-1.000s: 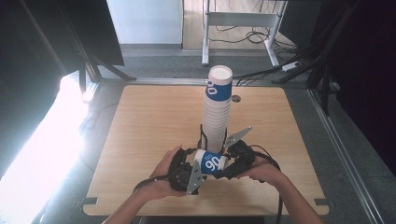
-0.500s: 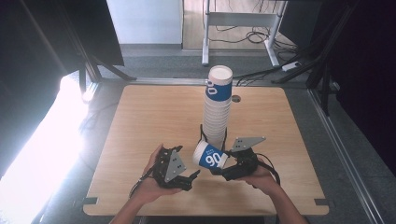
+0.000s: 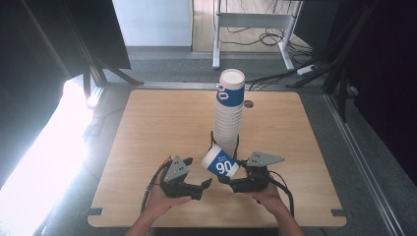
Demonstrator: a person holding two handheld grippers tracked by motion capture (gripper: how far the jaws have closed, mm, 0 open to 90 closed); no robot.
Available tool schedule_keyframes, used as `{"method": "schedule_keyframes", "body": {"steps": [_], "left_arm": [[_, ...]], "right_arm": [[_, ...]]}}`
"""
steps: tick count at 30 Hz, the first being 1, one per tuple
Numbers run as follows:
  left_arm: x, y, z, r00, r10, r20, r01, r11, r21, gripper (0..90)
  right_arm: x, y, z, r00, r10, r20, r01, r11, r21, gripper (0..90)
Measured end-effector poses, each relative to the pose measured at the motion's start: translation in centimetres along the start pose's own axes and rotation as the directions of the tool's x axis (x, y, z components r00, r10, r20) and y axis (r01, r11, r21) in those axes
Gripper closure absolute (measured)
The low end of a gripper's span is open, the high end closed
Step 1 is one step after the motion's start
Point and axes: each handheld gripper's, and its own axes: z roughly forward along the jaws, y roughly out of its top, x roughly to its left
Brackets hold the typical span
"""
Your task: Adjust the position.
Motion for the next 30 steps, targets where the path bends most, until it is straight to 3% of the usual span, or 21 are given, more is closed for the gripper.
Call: {"method": "schedule_keyframes", "body": {"steps": [5,8,10,12,14,17,18,20,23,30], "left_arm": [[0.4,-0.5,0.3,0.9951,-0.084,0.052,0.084,0.9964,-0.003,6.7],[0.8,-0.8,0.4,0.9836,-0.149,0.102,0.150,0.9886,-0.010,6.7],[1.1,-1.0,0.6,0.9702,-0.199,0.138,0.203,0.9791,-0.013,6.7],[1.4,-1.2,0.9,0.9516,-0.250,0.179,0.256,0.9667,-0.010,6.8],[1.5,-1.3,1.1,0.9369,-0.284,0.204,0.291,0.9566,-0.008,6.7],[1.6,-1.4,1.6,0.9049,-0.341,0.254,0.355,0.9349,-0.008,6.8],[1.7,-1.4,1.7,0.8987,-0.353,0.261,0.368,0.9299,-0.009,6.8],[1.7,-1.3,1.9,0.8930,-0.363,0.266,0.378,0.9256,-0.007,7.0],[1.7,-1.3,2.2,0.8910,-0.366,0.268,0.382,0.9241,-0.007,7.0],[2.2,-1.1,2.6,0.8675,-0.404,0.290,0.425,0.9051,-0.010,7.1]], "right_arm": [[0.3,-0.7,0.2,0.9999,-0.001,0.016,0.002,0.999,-0.048,28.1],[0.4,-1.1,0.1,0.9998,0.000,0.021,0.002,0.997,-0.079,28.2],[0.5,-1.5,0.2,0.9996,-0.001,0.027,0.003,0.995,-0.095,28.2],[0.5,-1.9,0.3,0.9994,-0.001,0.036,0.004,0.995,-0.101,28.2],[0.6,-2.2,0.5,0.9982,-0.013,0.059,0.019,0.996,-0.092,28.2],[0.8,-2.4,0.7,0.9976,-0.019,0.067,0.026,0.994,-0.106,28.2],[0.9,-2.4,0.7,0.9975,-0.021,0.068,0.028,0.994,-0.108,28.1],[0.9,-2.5,0.8,0.9972,-0.021,0.072,0.029,0.994,-0.108,28.2],[1.0,-2.6,0.8,0.9970,-0.022,0.074,0.030,0.993,-0.115,28.2],[1.1,-2.8,1.1,0.9961,-0.028,0.084,0.038,0.992,-0.118,28.2]]}}
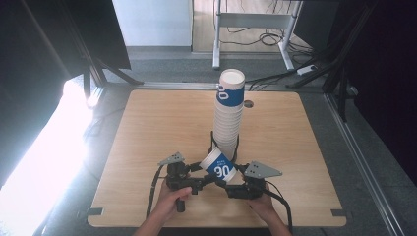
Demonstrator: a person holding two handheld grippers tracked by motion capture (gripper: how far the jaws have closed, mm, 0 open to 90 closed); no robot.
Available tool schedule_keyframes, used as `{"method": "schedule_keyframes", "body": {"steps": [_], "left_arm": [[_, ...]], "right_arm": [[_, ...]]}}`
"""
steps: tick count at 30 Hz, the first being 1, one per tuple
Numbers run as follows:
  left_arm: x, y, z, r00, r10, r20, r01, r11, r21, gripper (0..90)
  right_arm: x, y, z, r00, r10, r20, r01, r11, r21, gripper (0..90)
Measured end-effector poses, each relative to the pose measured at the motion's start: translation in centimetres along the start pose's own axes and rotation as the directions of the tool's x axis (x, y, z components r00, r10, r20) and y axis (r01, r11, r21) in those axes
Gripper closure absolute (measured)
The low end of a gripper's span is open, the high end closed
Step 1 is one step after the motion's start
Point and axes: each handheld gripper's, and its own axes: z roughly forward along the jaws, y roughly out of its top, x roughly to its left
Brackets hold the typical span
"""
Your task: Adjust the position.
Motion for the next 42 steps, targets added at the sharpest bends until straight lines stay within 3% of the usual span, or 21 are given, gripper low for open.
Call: {"method": "schedule_keyframes", "body": {"steps": [3,8,14,21,31,42], "left_arm": [[0.1,0.3,0.2,0.9998,-0.018,0.002,0.018,0.9998,-0.012,7.8],[0.4,0.6,0.7,0.9964,-0.069,0.050,0.070,0.9970,-0.031,6.2],[0.8,0.8,1.2,0.9920,-0.108,0.065,0.111,0.9927,-0.047,6.6],[0.6,1.1,1.4,0.9947,-0.088,0.053,0.090,0.9946,-0.052,9.7],[0.0,0.7,1.5,0.9995,-0.016,0.027,0.017,0.9977,-0.066,16.9],[-0.6,0.8,1.3,0.9990,0.044,0.005,-0.043,0.9968,-0.068,18.5]], "right_arm": [[0.2,-0.1,0.2,1.0000,-0.004,0.001,0.004,1.000,-0.005,28.3],[0.6,-0.1,0.4,0.9998,-0.019,0.006,0.019,1.000,-0.017,28.5],[0.9,-0.3,0.8,0.9987,-0.050,0.010,0.050,0.999,0.004,28.8],[1.1,-0.4,1.0,0.9976,-0.068,0.012,0.068,0.998,0.016,28.9],[0.9,-0.5,1.3,0.9983,-0.059,-0.004,0.059,0.997,0.042,28.5],[0.9,-0.5,1.2,0.9980,-0.061,-0.015,0.062,0.997,0.046,28.0]]}}
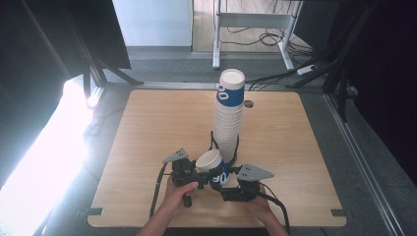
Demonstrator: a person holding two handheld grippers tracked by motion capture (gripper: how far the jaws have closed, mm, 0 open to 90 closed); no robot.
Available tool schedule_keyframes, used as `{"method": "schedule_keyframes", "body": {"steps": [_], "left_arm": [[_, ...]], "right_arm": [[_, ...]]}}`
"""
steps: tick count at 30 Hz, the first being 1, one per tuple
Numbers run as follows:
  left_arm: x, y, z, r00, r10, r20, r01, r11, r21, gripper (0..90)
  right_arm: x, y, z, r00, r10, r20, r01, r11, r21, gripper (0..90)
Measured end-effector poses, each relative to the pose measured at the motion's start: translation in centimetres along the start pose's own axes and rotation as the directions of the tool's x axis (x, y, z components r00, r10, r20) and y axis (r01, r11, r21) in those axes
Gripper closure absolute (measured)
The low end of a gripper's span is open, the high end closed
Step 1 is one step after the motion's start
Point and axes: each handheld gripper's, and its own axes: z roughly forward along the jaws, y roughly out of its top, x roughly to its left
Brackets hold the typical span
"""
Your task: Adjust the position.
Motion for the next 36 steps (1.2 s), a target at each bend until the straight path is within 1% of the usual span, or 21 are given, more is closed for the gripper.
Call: {"method": "schedule_keyframes", "body": {"steps": [2,6,9,14,17,19,20,23,24,26,28,29,30,31,34,35,36], "left_arm": [[-0.3,0.1,-0.1,0.9996,0.025,-0.009,-0.025,0.9997,0.001,18.6],[-0.8,0.3,-0.2,0.9966,0.078,-0.026,-0.078,0.9970,0.005,18.8],[-0.9,0.4,-0.3,0.9946,0.098,-0.033,-0.098,0.9951,0.007,18.9],[-0.8,0.7,-0.7,0.9924,0.114,-0.045,-0.114,0.9934,0.004,19.2],[-1.0,0.9,-0.9,0.9870,0.147,-0.064,-0.146,0.9891,0.017,19.3],[-1.1,1.0,-1.1,0.9809,0.177,-0.081,-0.175,0.9841,0.028,19.3],[-1.2,1.0,-1.1,0.9775,0.191,-0.089,-0.189,0.9813,0.035,19.3],[-1.5,1.1,-1.1,0.9632,0.244,-0.112,-0.238,0.9692,0.062,19.3],[-1.6,1.2,-1.1,0.9558,0.268,-0.120,-0.260,0.9624,0.079,19.3],[-1.8,1.1,-1.0,0.9465,0.295,-0.130,-0.285,0.9541,0.091,19.3],[-2.0,1.2,-1.0,0.9360,0.326,-0.131,-0.313,0.9430,0.113,19.3],[-2.1,1.1,-0.9,0.9292,0.344,-0.135,-0.329,0.9361,0.126,19.3],[-2.3,1.1,-0.8,0.9205,0.365,-0.138,-0.347,0.9273,0.140,19.3],[-2.4,1.1,-0.8,0.9157,0.378,-0.138,-0.357,0.9217,0.151,19.3],[-2.7,1.1,-0.6,0.8931,0.427,-0.140,-0.399,0.8966,0.192,19.3],[-2.7,1.1,-0.5,0.8868,0.441,-0.139,-0.410,0.8890,0.205,19.3],[-2.8,1.1,-0.5,0.8783,0.458,-0.139,-0.423,0.8790,0.220,19.3]], "right_arm": [[0.0,0.1,0.0,1.0000,-0.003,-0.003,0.003,1.000,-0.003,27.9],[0.1,0.1,-0.1,0.9999,-0.005,-0.009,0.005,1.000,-0.012,27.7],[0.1,0.2,-0.2,0.9999,-0.001,-0.011,0.001,1.000,-0.014,27.3],[-0.1,0.2,-0.4,0.9998,0.010,-0.015,-0.011,1.000,-0.005,24.8],[-0.2,0.2,-0.5,0.9997,0.014,-0.018,-0.014,1.000,0.003,22.7],[-0.3,0.2,-0.5,0.9997,0.014,-0.020,-0.014,1.000,0.010,21.8],[-0.3,0.2,-0.6,0.9997,0.013,-0.021,-0.013,1.000,0.013,21.4],[-0.2,0.2,-0.6,0.9998,0.001,-0.022,-0.001,1.000,0.025,20.4],[-0.2,0.2,-0.7,0.9998,-0.002,-0.022,0.002,1.000,0.029,20.1],[-0.2,0.2,-0.7,0.9997,-0.004,-0.024,0.005,0.999,0.038,19.1],[-0.2,0.2,-0.7,0.9997,-0.009,-0.023,0.010,0.999,0.047,18.3],[-0.2,0.2,-0.8,0.9996,-0.012,-0.025,0.014,0.998,0.055,17.8],[-0.3,0.2,-0.8,0.9995,-0.016,-0.027,0.017,0.998,0.062,17.2],[-0.2,0.2,-0.8,0.9994,-0.020,-0.029,0.022,0.997,0.069,16.7],[-0.2,0.1,-0.8,0.9991,-0.028,-0.032,0.030,0.996,0.081,16.1],[-0.2,0.1,-0.9,0.9989,-0.028,-0.037,0.031,0.996,0.083,16.0],[-0.2,0.1,-0.8,0.9988,-0.028,-0.041,0.031,0.996,0.083,16.0]]}}
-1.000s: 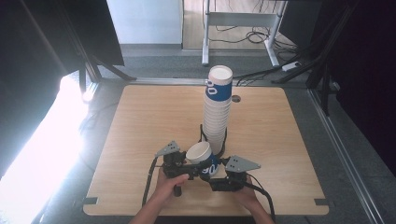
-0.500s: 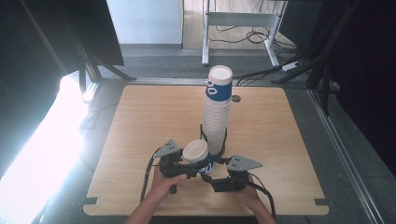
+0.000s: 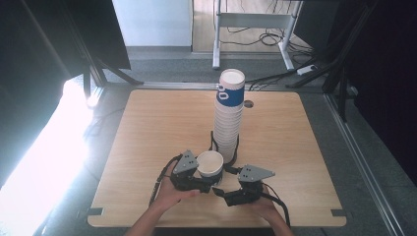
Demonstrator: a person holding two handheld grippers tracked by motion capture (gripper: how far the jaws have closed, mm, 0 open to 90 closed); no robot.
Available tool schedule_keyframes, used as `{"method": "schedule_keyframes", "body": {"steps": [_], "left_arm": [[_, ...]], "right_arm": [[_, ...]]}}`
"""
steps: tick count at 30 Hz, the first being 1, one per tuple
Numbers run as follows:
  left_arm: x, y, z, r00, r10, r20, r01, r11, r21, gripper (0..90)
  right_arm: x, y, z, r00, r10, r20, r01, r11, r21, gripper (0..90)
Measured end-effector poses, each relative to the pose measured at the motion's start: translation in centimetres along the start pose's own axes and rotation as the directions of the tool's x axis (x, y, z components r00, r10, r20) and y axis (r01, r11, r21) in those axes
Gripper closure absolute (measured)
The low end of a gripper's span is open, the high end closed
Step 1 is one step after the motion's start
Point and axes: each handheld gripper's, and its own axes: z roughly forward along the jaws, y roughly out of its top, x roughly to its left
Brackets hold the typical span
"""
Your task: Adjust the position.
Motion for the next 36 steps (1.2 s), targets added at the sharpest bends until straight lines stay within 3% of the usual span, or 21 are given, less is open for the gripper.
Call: {"method": "schedule_keyframes", "body": {"steps": [2,11,18,27,36], "left_arm": [[-0.3,0.1,0.2,0.9992,0.039,-0.006,-0.039,0.9990,0.022,19.3],[-1.3,0.2,0.9,0.9910,0.134,0.006,-0.134,0.9880,0.077,19.2],[-1.8,0.2,1.2,0.9845,0.173,0.032,-0.175,0.9803,0.092,19.0],[-1.8,0.0,1.2,0.9840,0.174,0.040,-0.177,0.9801,0.090,17.2],[-0.9,0.3,-1.2,0.9935,0.096,0.061,-0.094,0.9951,-0.032,11.7]], "right_arm": [[0.1,0.0,0.1,1.0000,-0.007,-0.005,0.007,1.000,0.005,15.9],[0.6,0.2,0.7,0.9996,-0.026,-0.014,0.026,1.000,0.013,15.7],[0.7,0.1,1.1,0.9991,-0.043,-0.006,0.043,0.999,0.013,20.2],[0.7,0.0,1.2,0.9985,-0.055,-0.003,0.055,0.998,0.011,25.8],[0.2,-0.3,0.7,0.9978,-0.056,0.035,0.055,0.998,0.018,26.1]]}}
